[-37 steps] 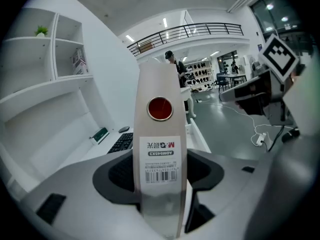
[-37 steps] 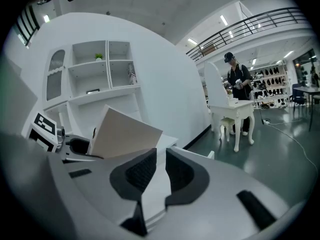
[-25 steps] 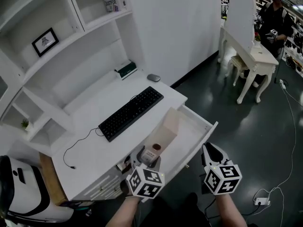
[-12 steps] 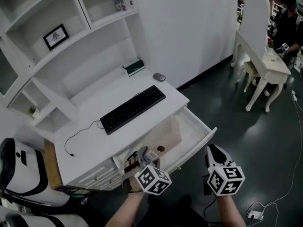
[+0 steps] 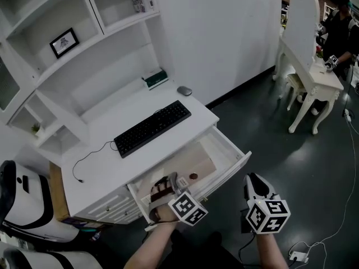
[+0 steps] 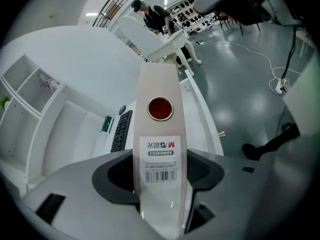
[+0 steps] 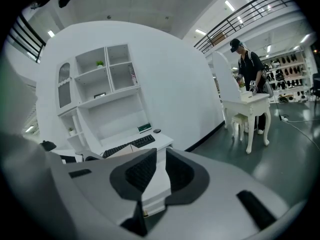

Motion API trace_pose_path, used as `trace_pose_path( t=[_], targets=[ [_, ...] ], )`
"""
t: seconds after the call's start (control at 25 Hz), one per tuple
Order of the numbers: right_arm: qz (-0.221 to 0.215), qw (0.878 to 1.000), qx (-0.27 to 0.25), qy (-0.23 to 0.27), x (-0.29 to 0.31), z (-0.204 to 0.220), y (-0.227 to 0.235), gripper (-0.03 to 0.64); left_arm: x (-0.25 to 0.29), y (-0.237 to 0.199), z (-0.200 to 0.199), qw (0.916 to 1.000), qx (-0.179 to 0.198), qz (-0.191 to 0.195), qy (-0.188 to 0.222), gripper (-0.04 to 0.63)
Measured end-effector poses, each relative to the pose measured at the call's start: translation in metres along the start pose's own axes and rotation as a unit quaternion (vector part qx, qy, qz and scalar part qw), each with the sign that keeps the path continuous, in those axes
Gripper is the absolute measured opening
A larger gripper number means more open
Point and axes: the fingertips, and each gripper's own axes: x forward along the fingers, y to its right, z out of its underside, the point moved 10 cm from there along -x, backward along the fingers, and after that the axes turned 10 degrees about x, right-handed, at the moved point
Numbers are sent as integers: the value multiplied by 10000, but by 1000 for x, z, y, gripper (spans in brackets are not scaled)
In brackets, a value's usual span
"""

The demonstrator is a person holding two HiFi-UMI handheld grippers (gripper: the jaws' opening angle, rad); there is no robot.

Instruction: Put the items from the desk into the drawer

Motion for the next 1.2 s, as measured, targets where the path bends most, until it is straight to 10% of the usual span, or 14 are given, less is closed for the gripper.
trace_pose_path(
  t=[1.2],
  targets=[
    [102, 9999, -13, -125, 1, 1, 13, 55, 57, 4, -38, 9991, -63, 312, -292, 278]
  ],
)
